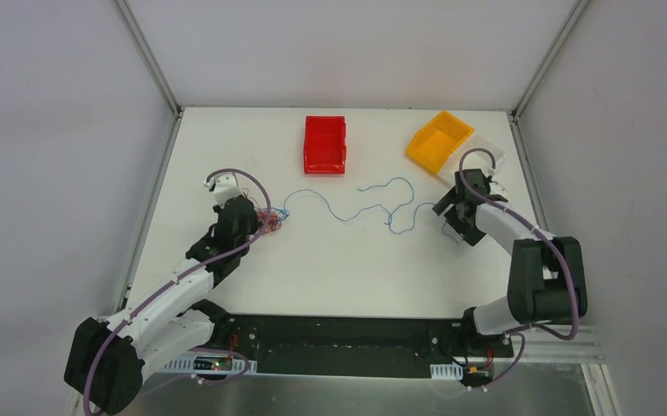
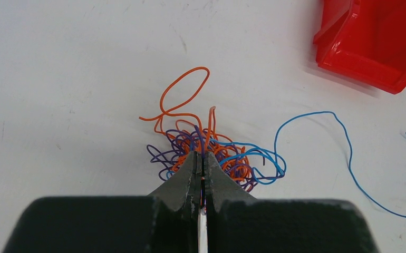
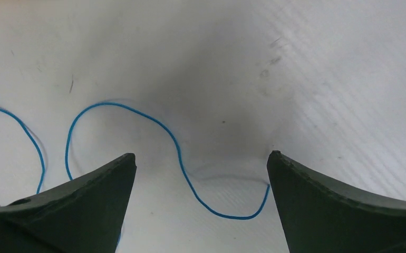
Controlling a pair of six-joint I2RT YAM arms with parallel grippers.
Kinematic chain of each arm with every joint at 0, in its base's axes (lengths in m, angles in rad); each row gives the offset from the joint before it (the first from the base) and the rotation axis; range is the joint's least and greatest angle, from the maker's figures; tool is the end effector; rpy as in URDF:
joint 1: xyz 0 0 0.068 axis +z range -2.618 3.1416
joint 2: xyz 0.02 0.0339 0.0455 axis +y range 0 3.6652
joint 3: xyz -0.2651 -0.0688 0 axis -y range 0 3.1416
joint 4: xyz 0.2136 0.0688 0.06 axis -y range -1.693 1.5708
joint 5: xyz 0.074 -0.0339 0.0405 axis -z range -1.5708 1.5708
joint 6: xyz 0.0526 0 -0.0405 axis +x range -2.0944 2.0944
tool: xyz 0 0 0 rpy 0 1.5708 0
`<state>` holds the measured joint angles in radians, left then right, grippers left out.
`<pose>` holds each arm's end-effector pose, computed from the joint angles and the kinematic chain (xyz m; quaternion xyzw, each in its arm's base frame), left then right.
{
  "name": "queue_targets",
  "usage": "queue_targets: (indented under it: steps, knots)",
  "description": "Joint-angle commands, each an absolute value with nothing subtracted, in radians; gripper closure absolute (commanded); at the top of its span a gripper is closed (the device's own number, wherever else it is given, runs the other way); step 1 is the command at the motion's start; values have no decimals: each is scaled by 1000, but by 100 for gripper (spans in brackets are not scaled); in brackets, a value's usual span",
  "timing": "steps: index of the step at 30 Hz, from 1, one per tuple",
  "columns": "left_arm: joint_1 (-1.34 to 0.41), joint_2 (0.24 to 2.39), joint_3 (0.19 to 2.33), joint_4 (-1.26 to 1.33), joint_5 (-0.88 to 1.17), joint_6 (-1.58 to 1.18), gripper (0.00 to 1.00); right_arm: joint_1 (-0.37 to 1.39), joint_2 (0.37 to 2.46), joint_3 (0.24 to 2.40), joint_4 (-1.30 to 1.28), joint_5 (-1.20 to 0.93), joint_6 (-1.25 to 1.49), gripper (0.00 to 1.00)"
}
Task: Untangle the cables
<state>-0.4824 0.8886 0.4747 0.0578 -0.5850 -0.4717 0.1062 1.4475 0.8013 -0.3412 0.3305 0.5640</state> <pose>0.1756 -0.0592 0.2472 -0.1603 0.7872 -0.0406 0.5942 0.2626 0.0108 0.1926 0.2604 0.9093 -0.0555 0.3197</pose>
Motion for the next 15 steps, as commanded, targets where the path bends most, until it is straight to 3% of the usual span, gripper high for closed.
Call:
queue_targets:
  steps: [1,15]
  knots:
    - [-476,896,483,61,-575,-481,100,121,1497,796,-277,134,581,0]
    - [-476,929,496,64,-555,-464,100,357,1694,1033,-437,292,693,0]
